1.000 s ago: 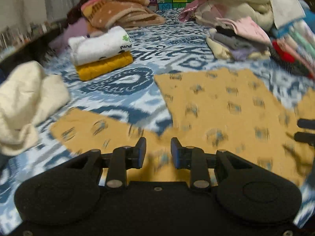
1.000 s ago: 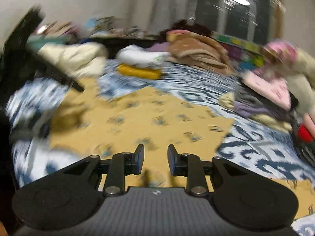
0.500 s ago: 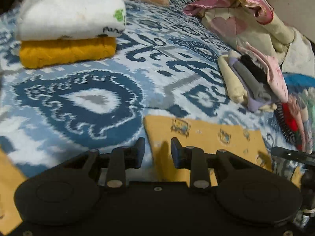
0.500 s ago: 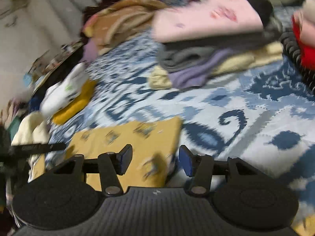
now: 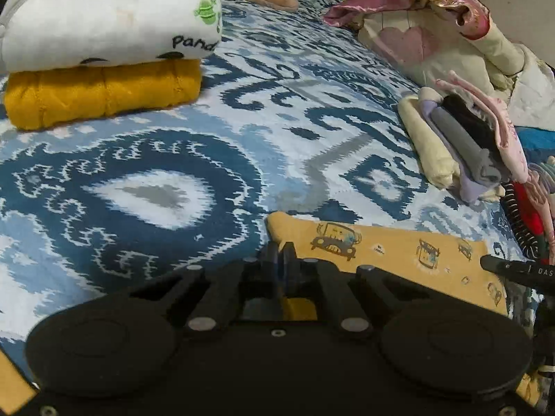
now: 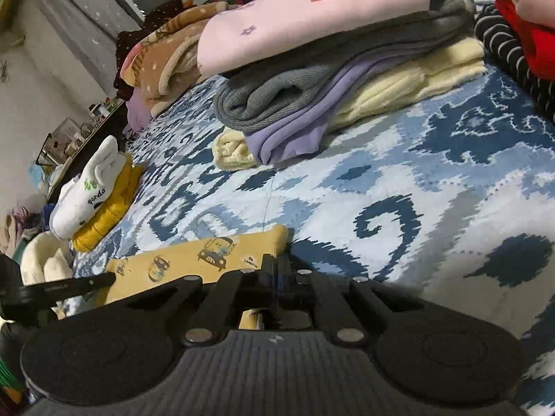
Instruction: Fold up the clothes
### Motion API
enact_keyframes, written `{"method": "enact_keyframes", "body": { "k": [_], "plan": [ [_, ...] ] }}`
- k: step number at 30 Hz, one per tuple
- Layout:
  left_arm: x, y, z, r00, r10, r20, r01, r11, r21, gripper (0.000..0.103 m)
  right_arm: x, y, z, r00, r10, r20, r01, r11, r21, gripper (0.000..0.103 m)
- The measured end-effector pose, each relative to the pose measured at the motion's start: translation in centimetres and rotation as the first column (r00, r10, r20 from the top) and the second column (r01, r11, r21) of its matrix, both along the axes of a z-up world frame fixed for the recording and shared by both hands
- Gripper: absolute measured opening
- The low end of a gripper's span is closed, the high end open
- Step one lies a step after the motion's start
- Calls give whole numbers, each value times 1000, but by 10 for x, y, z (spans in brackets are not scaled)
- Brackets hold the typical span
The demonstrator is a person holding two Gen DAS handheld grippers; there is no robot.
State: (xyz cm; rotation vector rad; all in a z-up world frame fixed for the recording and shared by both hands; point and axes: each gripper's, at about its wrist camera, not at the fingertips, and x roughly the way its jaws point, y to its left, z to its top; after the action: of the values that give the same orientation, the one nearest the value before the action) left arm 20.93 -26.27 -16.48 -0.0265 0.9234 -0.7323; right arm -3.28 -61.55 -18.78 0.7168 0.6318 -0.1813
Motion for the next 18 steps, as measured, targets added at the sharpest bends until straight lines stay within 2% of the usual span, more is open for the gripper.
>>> {"method": "enact_keyframes", "body": {
  "k": [1,3,5,9,12,14,16,18],
  "plan": [
    [0,1,1,1000,5,4,-5,1000,6,8,0,1,2,1000,1,-2,-1,1000,-17,4],
    [0,4,5,999,21,27,-21,1000,7,13,-1,2,9,1000,-19,0,19,999,-47,11],
    [-8,10,13,996,41,73,-41,999,-4,14,-10,1,20,998,-52,29,54,996,-77,19],
    [-43,31,39,991,24,134,-17,998,-58,14,-37,8,43,994,-47,97,58,992,-114,20],
    [-87,39,52,987,-13,160,26,996,-81,14,-66,25,56,988,-1,155,19,993,-113,20],
    [-122,39,53,985,-51,167,67,994,-91,14,-93,45,61,984,13,180,14,989,-148,20],
    [-159,35,50,980,-89,179,105,991,-82,14,-125,60,61,978,-40,203,74,984,-162,20],
    [-196,29,43,971,-119,206,135,989,-62,14,-164,56,58,963,-154,219,185,974,-128,21]
  ]
}}
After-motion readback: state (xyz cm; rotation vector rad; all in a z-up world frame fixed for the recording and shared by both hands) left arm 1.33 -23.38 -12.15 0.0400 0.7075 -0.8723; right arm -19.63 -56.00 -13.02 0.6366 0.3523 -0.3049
